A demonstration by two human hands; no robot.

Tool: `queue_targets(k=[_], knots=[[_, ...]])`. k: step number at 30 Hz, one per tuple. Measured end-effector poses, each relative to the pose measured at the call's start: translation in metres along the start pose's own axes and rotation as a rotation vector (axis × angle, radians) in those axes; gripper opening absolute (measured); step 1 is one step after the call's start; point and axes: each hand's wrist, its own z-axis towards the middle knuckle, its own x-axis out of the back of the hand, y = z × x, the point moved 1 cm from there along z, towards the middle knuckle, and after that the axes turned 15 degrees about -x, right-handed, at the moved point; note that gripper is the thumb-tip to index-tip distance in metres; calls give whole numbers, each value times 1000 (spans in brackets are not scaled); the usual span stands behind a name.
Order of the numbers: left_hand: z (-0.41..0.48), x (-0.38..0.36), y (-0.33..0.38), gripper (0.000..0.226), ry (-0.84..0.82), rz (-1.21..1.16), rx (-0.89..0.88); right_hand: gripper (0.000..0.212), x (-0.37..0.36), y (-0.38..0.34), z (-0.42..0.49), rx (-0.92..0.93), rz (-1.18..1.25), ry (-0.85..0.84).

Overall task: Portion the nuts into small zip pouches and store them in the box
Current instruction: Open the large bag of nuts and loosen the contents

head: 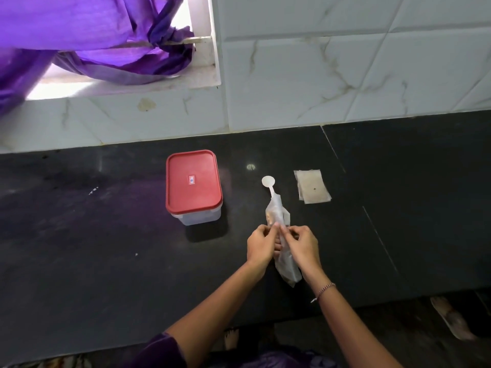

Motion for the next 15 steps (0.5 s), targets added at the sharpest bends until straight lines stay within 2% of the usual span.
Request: queue_targets(k=[4, 8, 11, 13, 15], knots=[[-4, 2, 2, 28, 3, -2, -43, 30, 2, -7, -7, -99, 158, -142], [-4, 6, 5, 20, 11, 10, -72, 11, 3, -9, -7, -142, 249, -199], [-4, 8, 7, 17, 22, 80, -93, 20, 9, -18, -10, -231, 409, -301], [-4, 9, 7, 14, 42, 137, -110, 18, 14, -25, -12, -235, 382, -375], [-5, 9, 13, 10, 70, 178, -123, 7, 18, -30, -13, -195, 318, -379]])
